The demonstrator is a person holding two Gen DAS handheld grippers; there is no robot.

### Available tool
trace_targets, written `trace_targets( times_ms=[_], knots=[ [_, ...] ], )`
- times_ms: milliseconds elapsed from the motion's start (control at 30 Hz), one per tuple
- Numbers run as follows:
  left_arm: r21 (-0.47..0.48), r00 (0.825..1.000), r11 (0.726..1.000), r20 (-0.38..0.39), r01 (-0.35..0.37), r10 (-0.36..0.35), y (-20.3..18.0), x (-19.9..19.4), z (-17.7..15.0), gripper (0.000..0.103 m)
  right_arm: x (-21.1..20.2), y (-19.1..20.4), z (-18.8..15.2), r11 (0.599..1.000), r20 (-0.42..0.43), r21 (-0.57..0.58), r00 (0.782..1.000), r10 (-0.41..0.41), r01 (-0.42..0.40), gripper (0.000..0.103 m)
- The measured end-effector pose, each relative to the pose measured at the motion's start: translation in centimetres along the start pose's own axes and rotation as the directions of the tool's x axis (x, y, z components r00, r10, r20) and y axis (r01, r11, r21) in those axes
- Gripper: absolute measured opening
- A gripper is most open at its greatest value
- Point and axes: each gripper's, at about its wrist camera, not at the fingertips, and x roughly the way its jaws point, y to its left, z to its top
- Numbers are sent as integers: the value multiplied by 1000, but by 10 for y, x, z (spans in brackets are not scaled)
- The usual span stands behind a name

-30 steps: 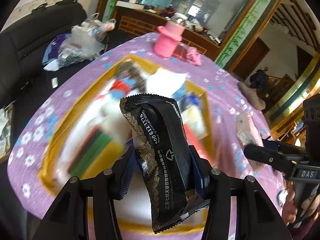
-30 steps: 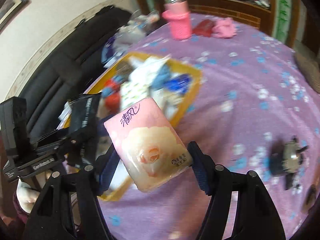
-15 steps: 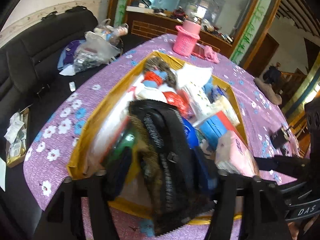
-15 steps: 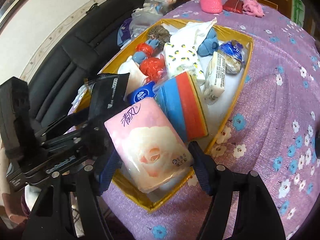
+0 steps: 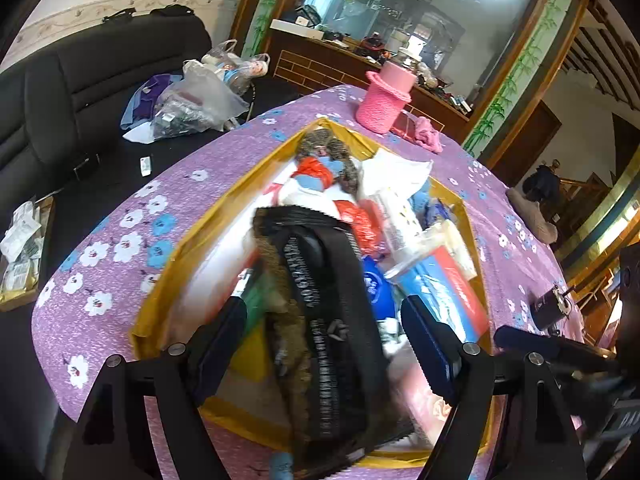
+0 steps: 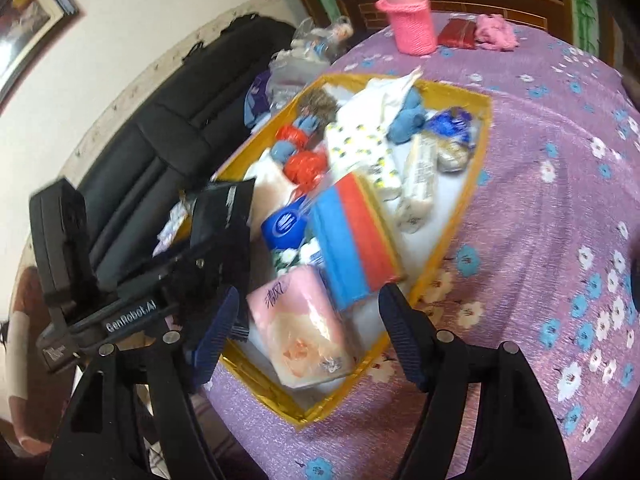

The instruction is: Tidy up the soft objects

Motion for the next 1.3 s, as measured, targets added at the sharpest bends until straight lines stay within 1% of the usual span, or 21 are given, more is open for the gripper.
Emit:
trace_targets(
  times_ms=[133,200,233,267,300,333,367,400,433,467,500,533,567,600,633,667,800,933,1100,1200,1300],
  knots=[
    [36,999,999,42,-23,22,-14,-6,-1,80,-20,-12,-3,999,72,35,997,-14,12,73],
    [58,993,996,104,-66,59,-23,-16,0,80,-33,-18,-7,998,121,50,992,-36,30,73],
    [72,984,992,152,-104,92,-29,-23,-1,81,-37,-20,-8,998,136,55,990,-42,35,73],
    [86,968,984,212,-154,133,-35,-33,-2,92,-43,-21,-9,997,157,60,986,-54,45,73],
    [102,932,969,312,-225,183,-46,-49,-5,103,-49,-21,-12,996,183,62,981,-69,59,73],
    [109,902,959,381,-261,202,-55,-61,-10,103,-53,-22,-12,996,200,62,977,-77,66,73],
    [110,866,954,458,-280,201,-64,-76,-14,103,-58,-22,-14,996,218,59,972,-84,73,73],
    [109,836,954,517,-278,185,-70,-89,-19,103,-63,-20,-16,995,242,52,966,-94,84,73],
    [112,816,958,555,-264,160,-77,-99,-22,103,-69,-18,-18,994,263,43,959,-105,97,73],
    [113,808,962,572,-248,141,-81,-103,-23,103,-73,-17,-20,994,279,35,954,-112,107,74],
    [115,811,966,571,-233,128,-85,-105,-23,103,-74,-15,-22,993,288,29,950,-117,113,75],
    [124,835,966,535,-228,129,-90,-100,-19,103,-76,-13,-24,993,298,20,947,-120,119,75],
    [144,865,963,485,-226,130,-95,-92,-14,103,-75,-12,-24,992,301,15,946,-122,123,75],
    [158,885,962,447,-223,132,-98,-85,-11,103,-76,-10,-27,991,304,6,943,-132,137,75],
    [157,900,962,413,-222,141,-100,-78,-9,103,-76,-9,-29,989,306,0,941,-143,150,75],
    [141,904,964,398,-227,155,-100,-74,-8,103,-76,-8,-32,986,309,-9,938,-156,166,75],
    [103,899,962,394,-252,193,-102,-67,-3,103,-75,-3,-42,968,325,-46,920,-217,245,75],
    [85,903,952,350,-294,247,-107,-59,1,103,-73,0,-47,958,337,-62,910,-244,280,75],
    [95,894,929,322,-359,312,-120,-56,3,103,-67,-1,-50,949,327,-59,904,-276,311,75],
    [101,884,912,310,-397,350,-125,-51,4,103,-65,1,-51,940,329,-61,896,-299,336,75],
    [108,886,908,291,-405,361,-126,-46,6,103,-64,2,-52,934,329,-63,891,-312,351,75]
  ],
)
